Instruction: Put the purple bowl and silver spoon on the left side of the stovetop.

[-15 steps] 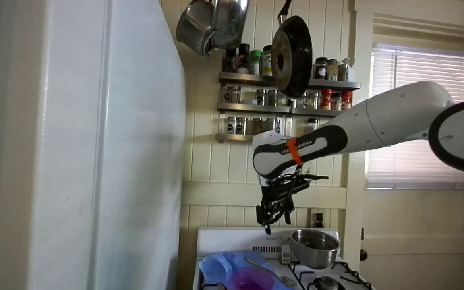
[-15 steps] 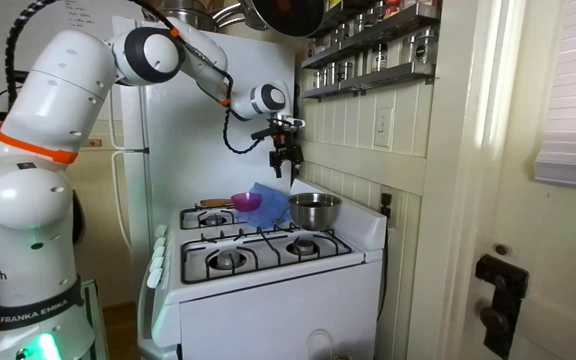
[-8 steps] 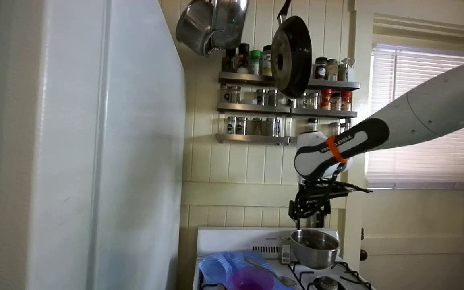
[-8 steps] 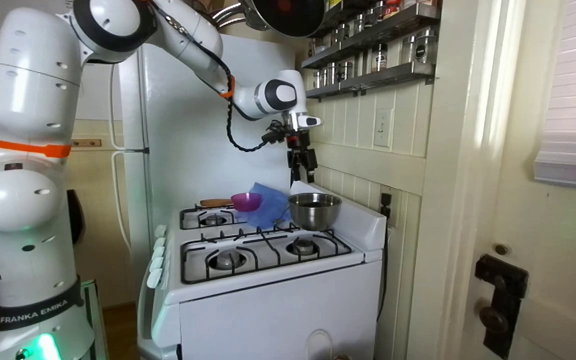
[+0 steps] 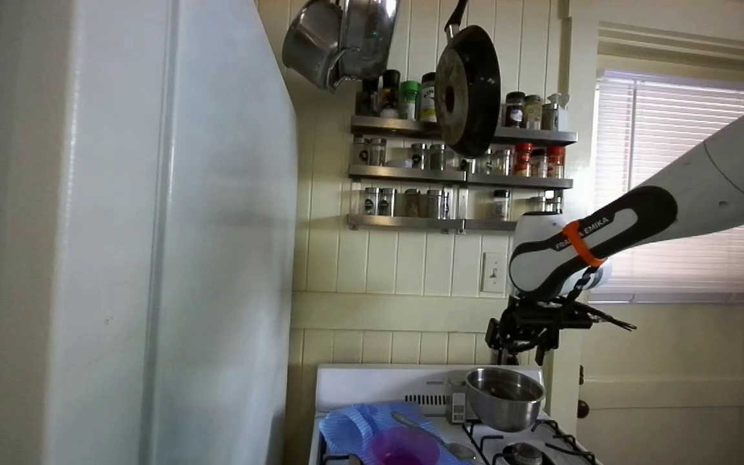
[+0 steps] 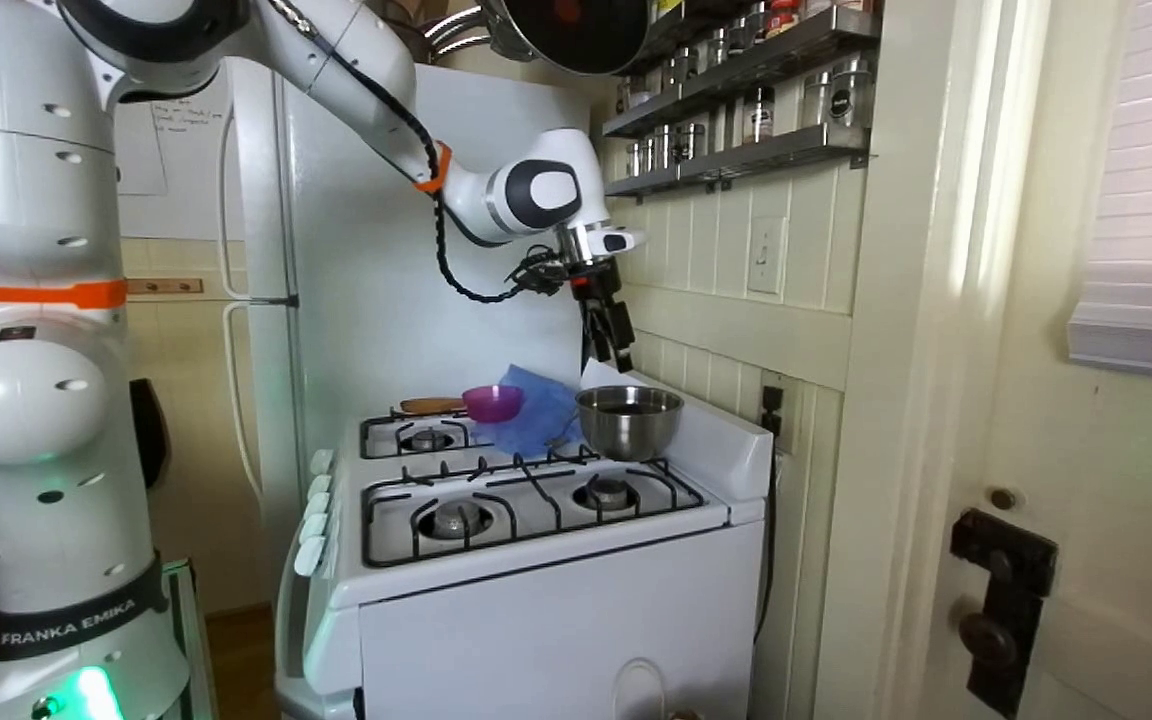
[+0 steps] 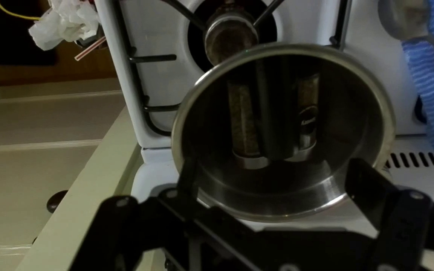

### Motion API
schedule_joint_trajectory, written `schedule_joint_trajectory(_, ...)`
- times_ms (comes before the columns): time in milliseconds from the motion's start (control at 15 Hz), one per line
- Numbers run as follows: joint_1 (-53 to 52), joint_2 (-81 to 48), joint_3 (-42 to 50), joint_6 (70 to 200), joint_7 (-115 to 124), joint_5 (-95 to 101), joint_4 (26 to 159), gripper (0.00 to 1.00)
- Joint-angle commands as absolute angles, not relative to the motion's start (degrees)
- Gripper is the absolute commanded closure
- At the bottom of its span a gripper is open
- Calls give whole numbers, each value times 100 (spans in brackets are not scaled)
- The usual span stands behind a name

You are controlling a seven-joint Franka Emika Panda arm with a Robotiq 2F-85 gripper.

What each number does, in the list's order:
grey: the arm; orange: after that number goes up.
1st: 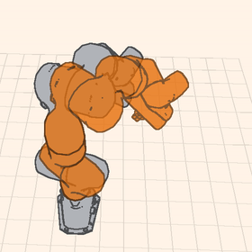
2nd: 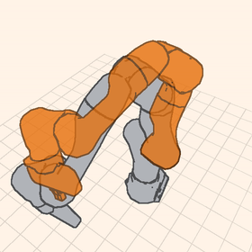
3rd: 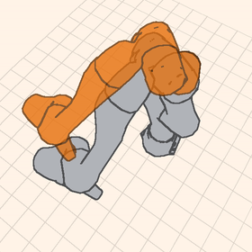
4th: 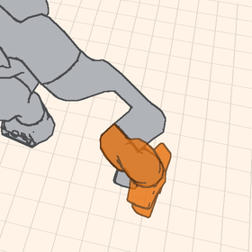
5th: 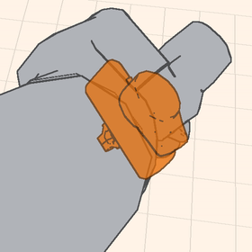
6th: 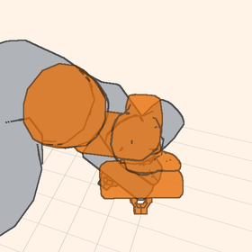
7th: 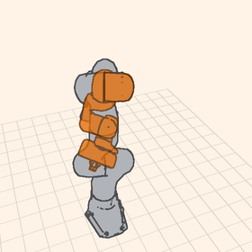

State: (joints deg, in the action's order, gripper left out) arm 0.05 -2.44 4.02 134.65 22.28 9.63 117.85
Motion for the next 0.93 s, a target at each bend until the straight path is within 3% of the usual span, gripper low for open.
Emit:
schedule_joint_trajectory(0, 22, -234, 325, 13484, 2304, 1049, 11807, 0)
schedule_joint_trajectory(400, -202, 193, 98, 13671, 3734, 2523, 12501, 0)
schedule_joint_trajectory(867, 150, 1558, -179, 14029, 5908, 3697, 13430, 0)
